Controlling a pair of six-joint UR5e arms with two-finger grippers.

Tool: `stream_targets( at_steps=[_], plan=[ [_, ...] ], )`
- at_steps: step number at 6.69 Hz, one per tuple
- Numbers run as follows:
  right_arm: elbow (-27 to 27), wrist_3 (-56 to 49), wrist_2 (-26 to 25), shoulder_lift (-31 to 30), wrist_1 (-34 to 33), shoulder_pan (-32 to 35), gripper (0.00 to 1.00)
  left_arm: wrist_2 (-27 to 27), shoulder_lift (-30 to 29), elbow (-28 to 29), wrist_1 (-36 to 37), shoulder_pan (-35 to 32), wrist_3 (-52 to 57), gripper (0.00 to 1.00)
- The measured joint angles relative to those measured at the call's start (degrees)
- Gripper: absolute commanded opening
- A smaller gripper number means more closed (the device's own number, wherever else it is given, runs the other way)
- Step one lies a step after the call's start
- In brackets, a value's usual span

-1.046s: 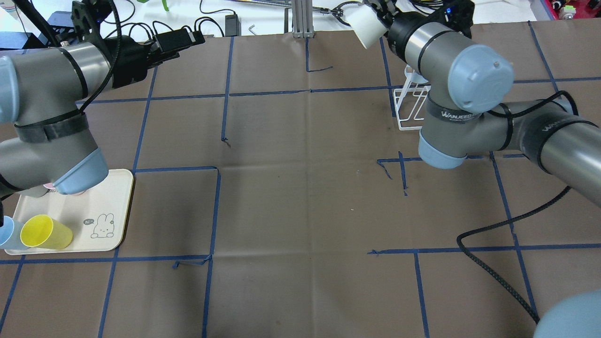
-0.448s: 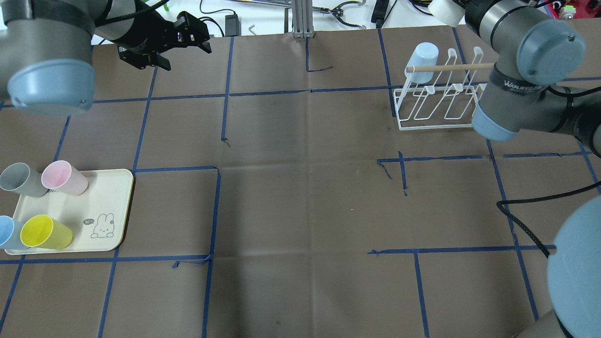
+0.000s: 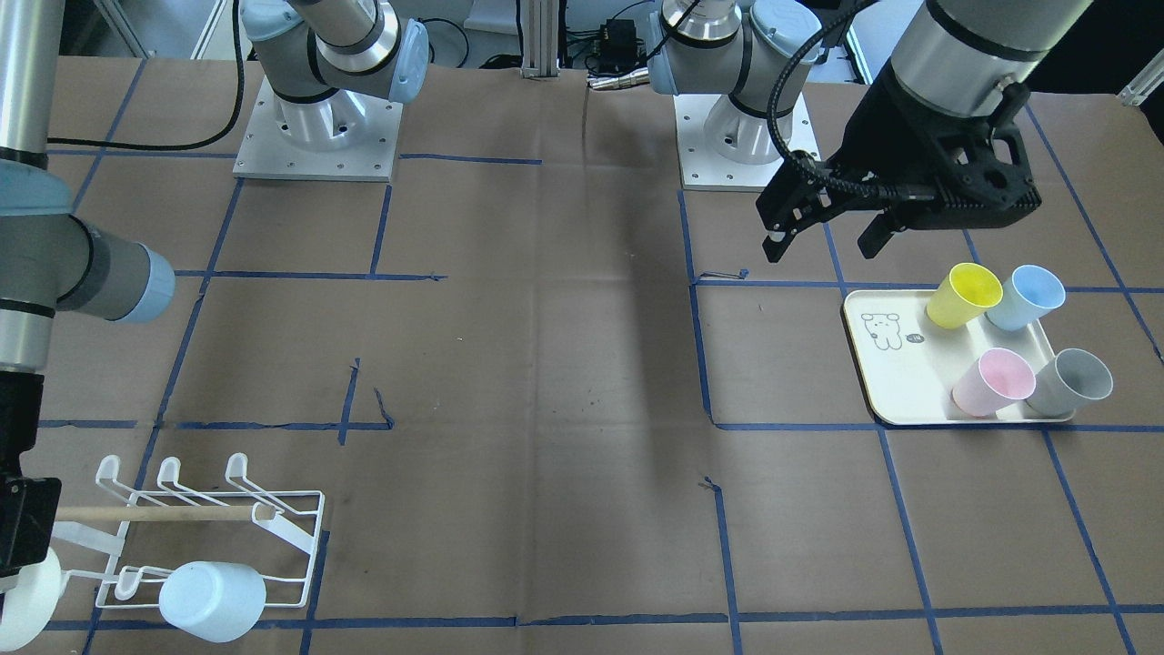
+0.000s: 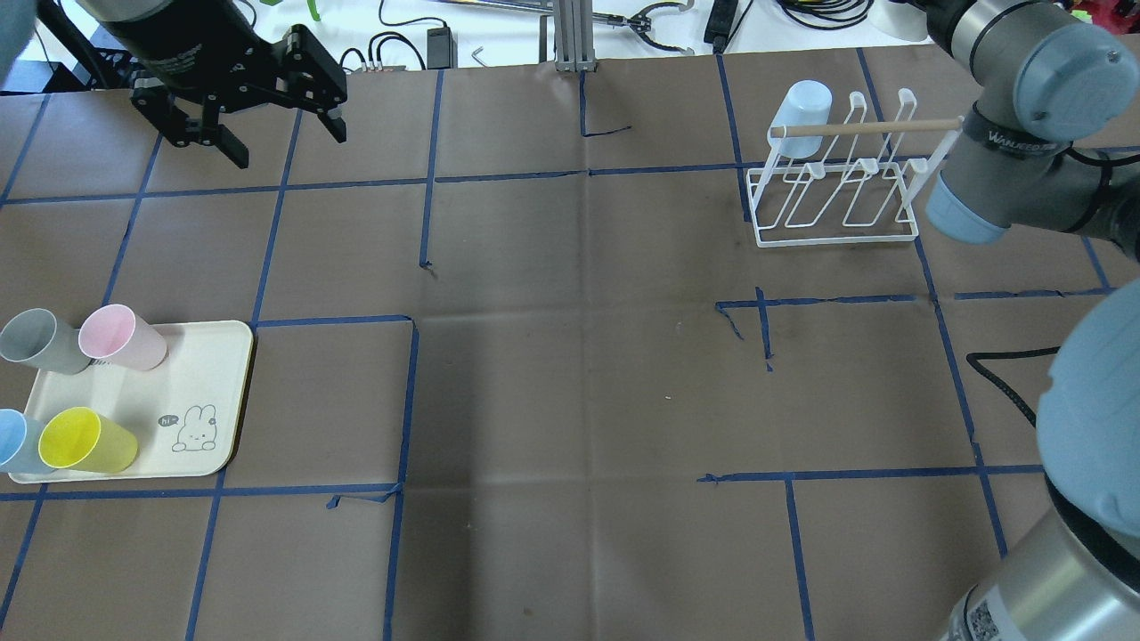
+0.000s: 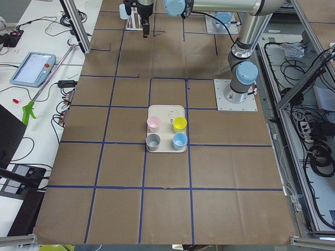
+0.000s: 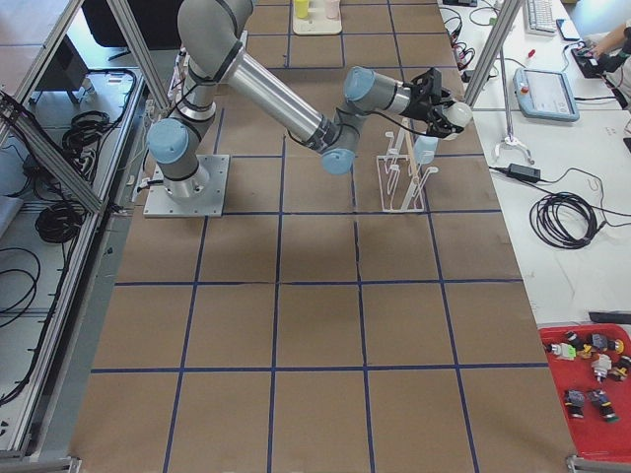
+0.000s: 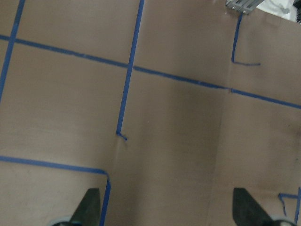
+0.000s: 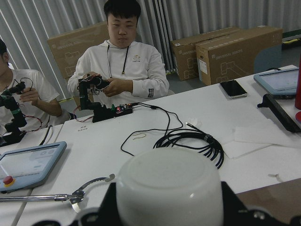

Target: Transfer IKEA cup to right arm and place on rack

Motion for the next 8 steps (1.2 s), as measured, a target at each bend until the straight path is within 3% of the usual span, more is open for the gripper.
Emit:
stream_targets(
  at_steps=[3, 5, 8],
  plan=[
    [1.3, -4.6, 1.6, 2.3, -2.1, -2.2, 0.19, 3.8, 3.1, -4.9, -1.0, -0.4, 2.6, 0.99],
    [4.6, -5.1, 2.5, 2.4, -3.7, -3.2, 0.19, 3.9, 3.8, -9.7, 5.9, -0.5, 2.7, 0.99],
    [6.0, -6.2, 3.6, 3.1, -4.4, -4.5, 0.19, 3.5, 1.9, -10.1, 8.6, -0.6, 2.0, 0.99]
  ],
)
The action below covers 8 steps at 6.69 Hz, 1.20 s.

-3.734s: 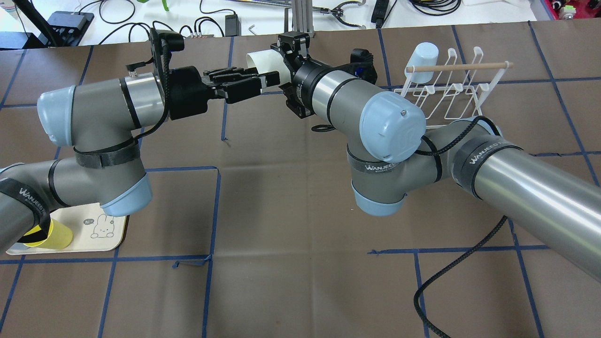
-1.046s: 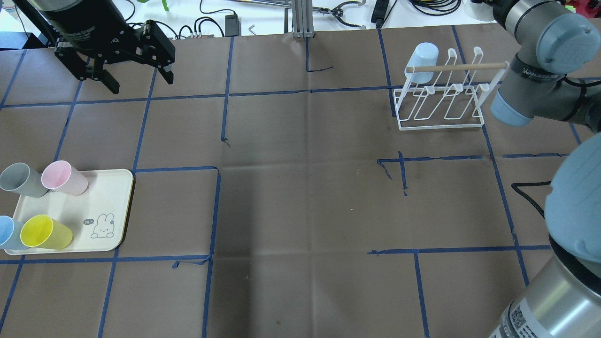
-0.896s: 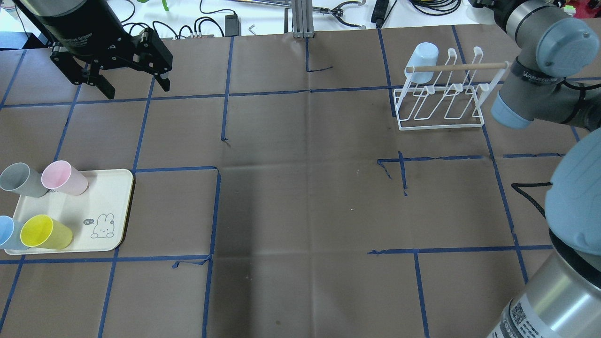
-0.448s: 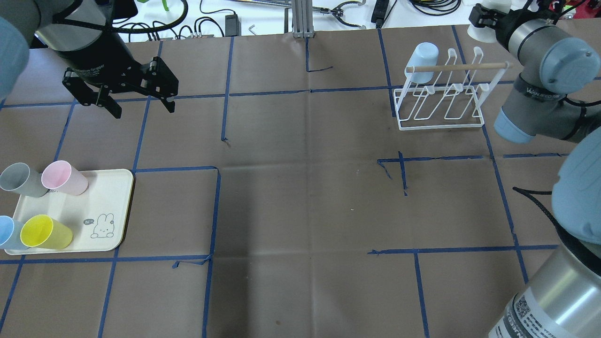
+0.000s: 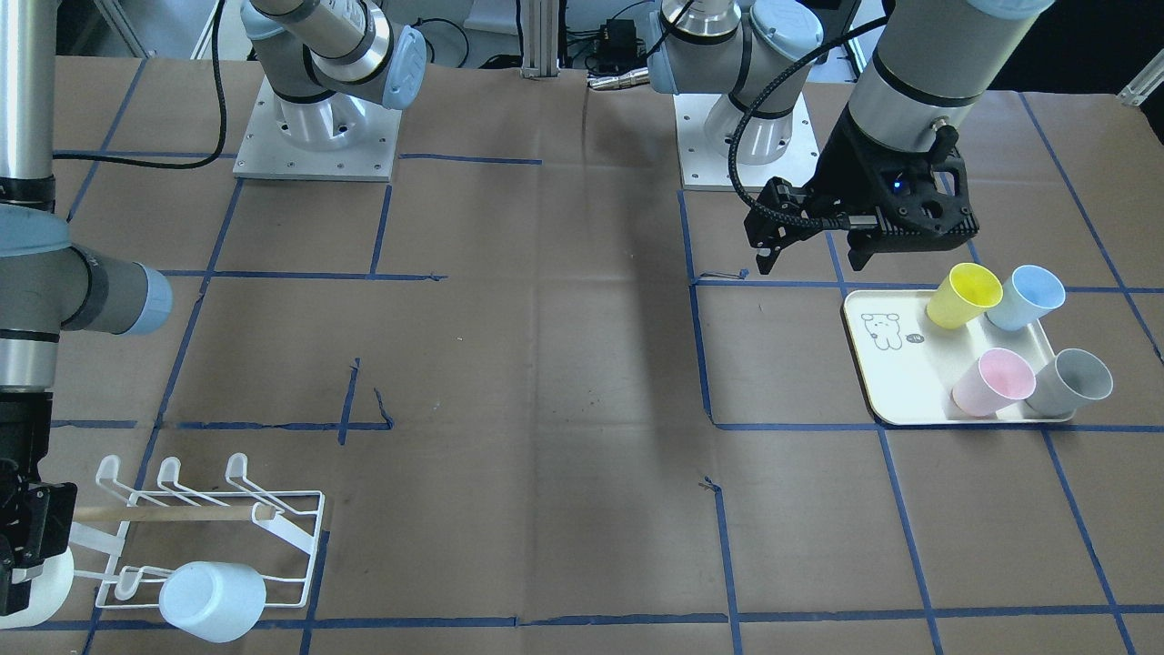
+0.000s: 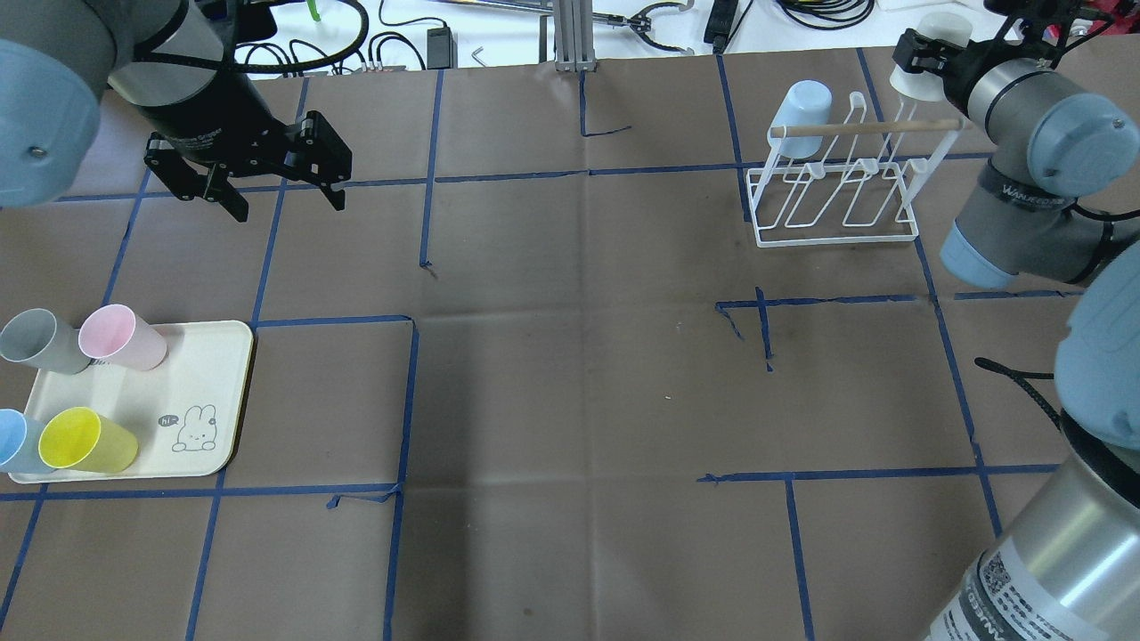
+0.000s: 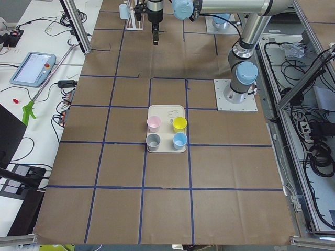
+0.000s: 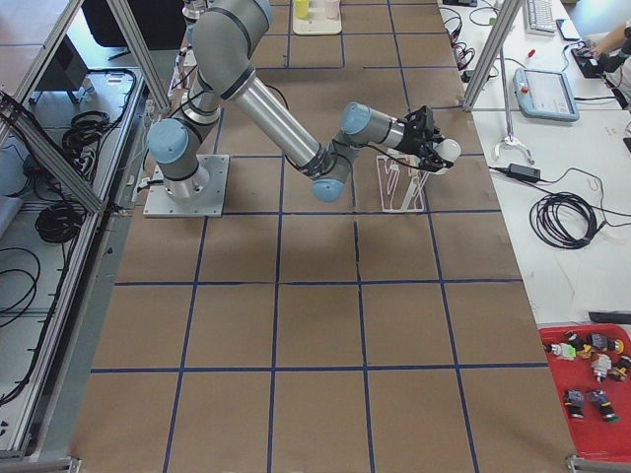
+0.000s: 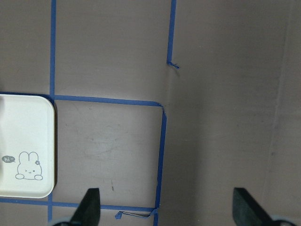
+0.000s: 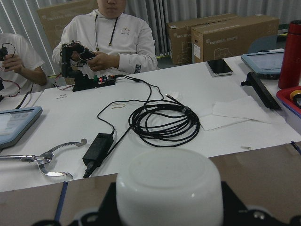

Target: Transfer IKEA cup to right arm and place on rack

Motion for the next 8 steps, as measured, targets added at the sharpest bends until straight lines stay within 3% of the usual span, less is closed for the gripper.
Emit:
stream_targets(
  at_steps=[2, 3, 4, 5, 8],
  plan=[
    [0.7, -0.6, 0.2, 0.6, -0.8, -0.2, 0.19, 0.2, -0.7, 0.5, 0.1, -0.1, -0.1, 0.99],
    [1.6, -0.7, 0.0, 1.1, -2.4, -0.2, 0.25, 0.3, -0.7, 0.5, 0.2, -0.4, -0.1, 0.99],
    [2.2, -0.7, -0.1, 1.6, -3.5, -0.2, 0.73, 0.4, -0.7, 0.6, 0.4, -0.7, 0.0, 0.99],
    [2.5, -0.9, -0.3, 1.9, -4.0, -0.1, 0.99, 0.5, -0.7, 0.6, 0.8, -1.0, 0.1, 0.99],
    [2.3, -1.3, -0.8, 1.9, -4.0, 0.0, 1.00, 0.8, -0.6, 0.5, 1.0, -1.1, 0.8, 0.99]
  ],
)
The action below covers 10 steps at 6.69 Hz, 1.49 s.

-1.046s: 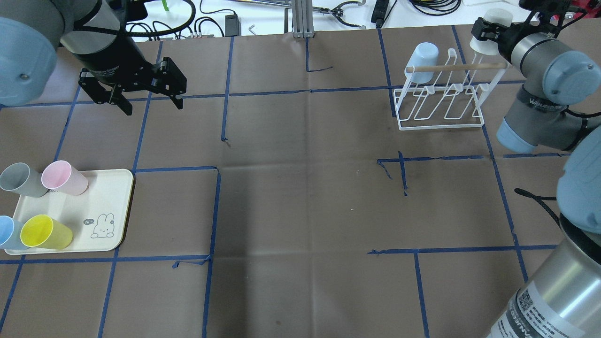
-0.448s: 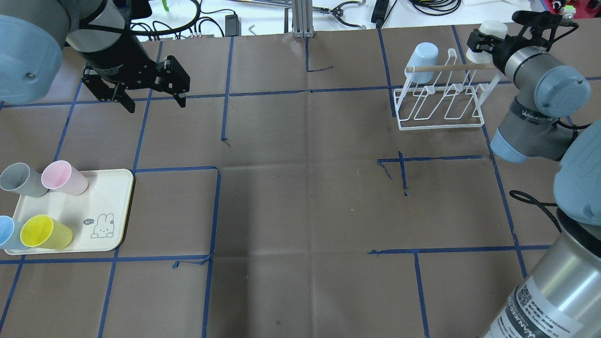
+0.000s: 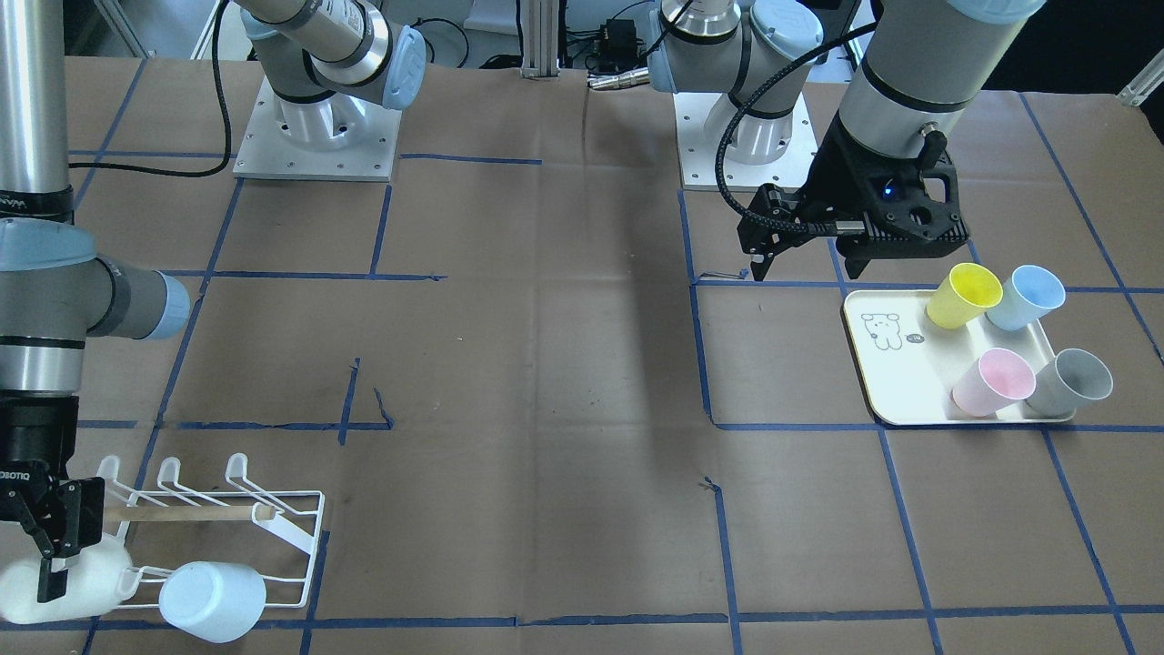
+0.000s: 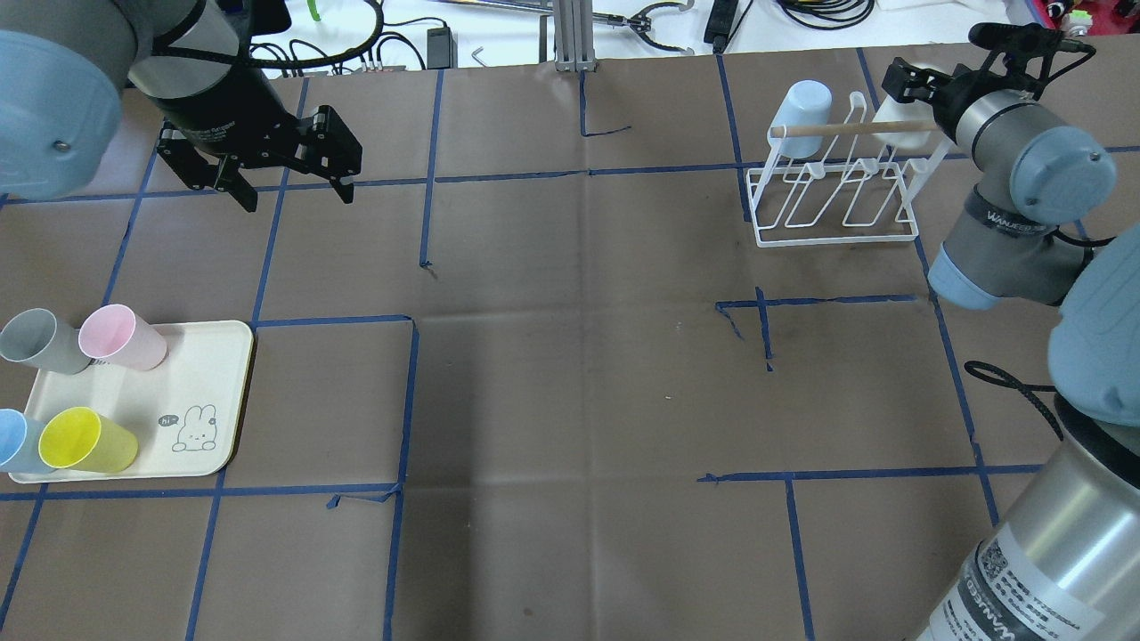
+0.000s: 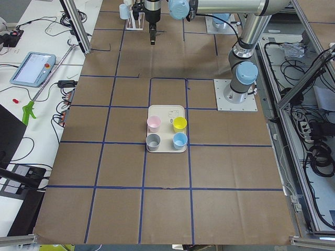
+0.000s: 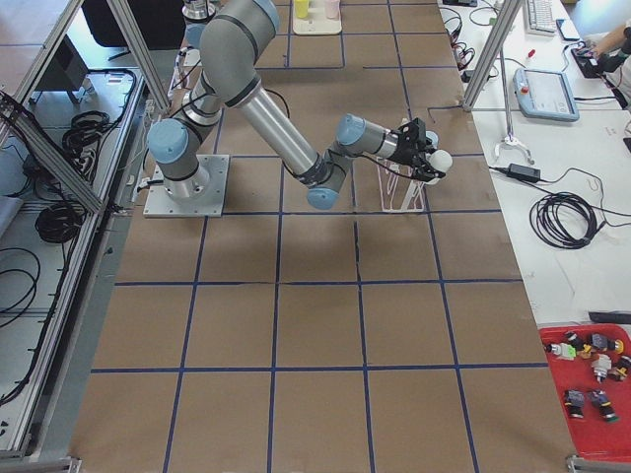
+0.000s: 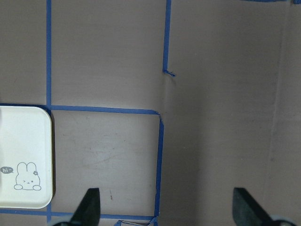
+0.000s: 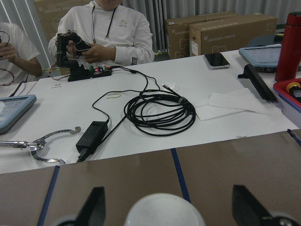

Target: Transfer IKEA cup to right arm and place on rack

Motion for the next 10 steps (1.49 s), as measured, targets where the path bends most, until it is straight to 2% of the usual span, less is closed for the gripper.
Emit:
stream_targets(
  at_steps=[3, 4, 6, 8, 10],
  plan=[
    [-1.7, 0.0, 0.2, -1.5, 1.0, 0.3, 1.00, 0.8, -0.1, 0.1, 0.0, 0.1, 0.2, 0.99],
    [-2.5, 0.2, 0.1, -3.1, 3.2, 0.5, 1.00, 0.8, -0.1, 0.0, 0.0, 0.1, 0.2, 0.99],
    [-3.5, 0.2, 0.0, -8.2, 15.2, 1.1, 1.00, 0.7, 0.0, -0.1, 0.0, 0.1, 0.2, 0.99],
    [-4.2, -0.6, -0.5, -14.1, 30.2, 2.6, 1.00, 0.7, 0.0, -0.1, 0.0, 0.1, 0.2, 0.99],
    [-4.4, -1.7, -5.7, -19.7, 47.7, 5.0, 1.00, 0.7, 0.0, -0.1, 0.0, 0.0, 0.2, 0.99]
  ],
)
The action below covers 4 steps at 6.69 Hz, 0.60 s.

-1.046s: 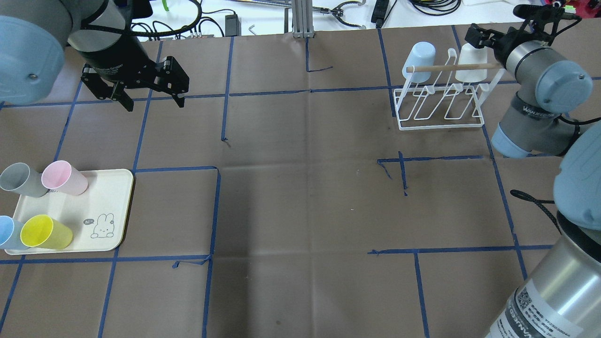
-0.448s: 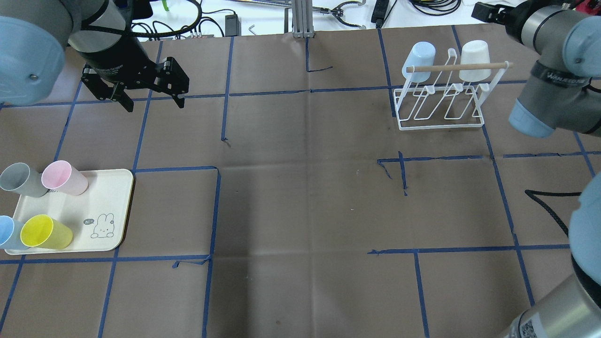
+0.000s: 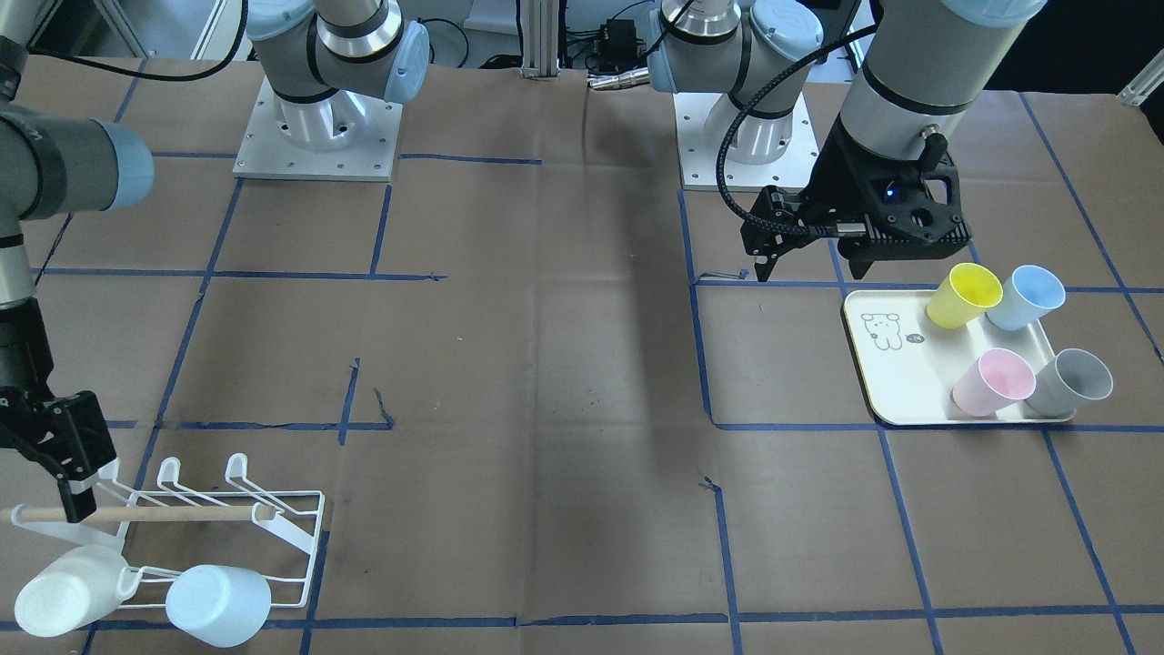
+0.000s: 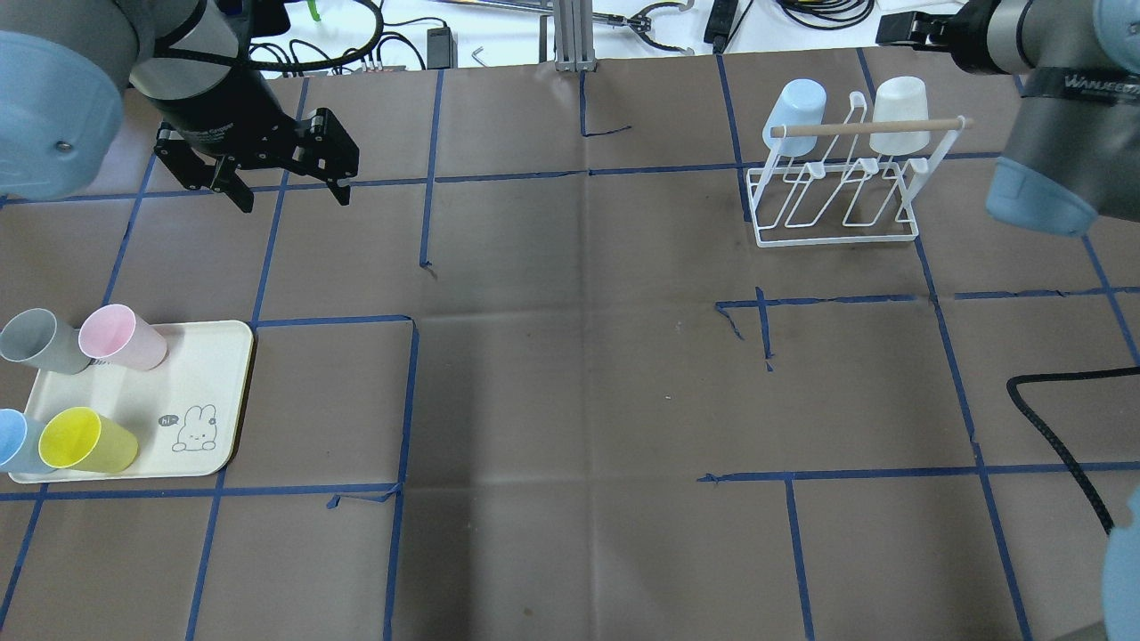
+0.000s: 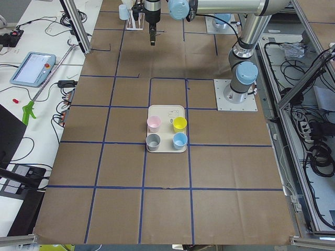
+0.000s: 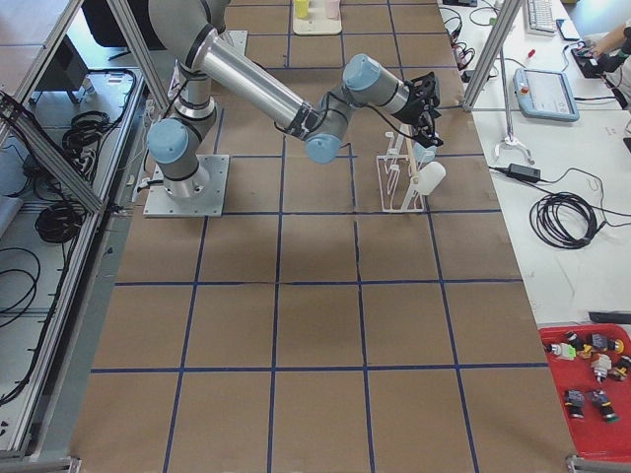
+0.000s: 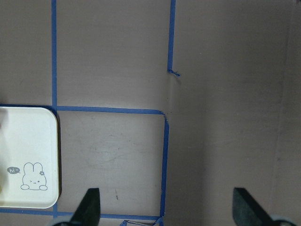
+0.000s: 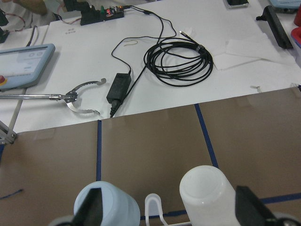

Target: Transfer IKEA cup to right arm and place on rack

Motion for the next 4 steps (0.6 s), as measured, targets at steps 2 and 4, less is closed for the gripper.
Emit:
stream_targets(
  at_steps=[2, 4],
  plan=[
    [0.0, 0.1, -6.4, -5.5, 15.6, 5.3, 1.00, 0.0, 0.0, 0.0, 0.0, 0.0, 0.0, 0.99],
    [-0.1, 1.0, -8.0, -10.5, 31.4, 9.5, 1.00, 0.0, 0.0, 0.0, 0.0, 0.0, 0.0, 0.99]
  ],
)
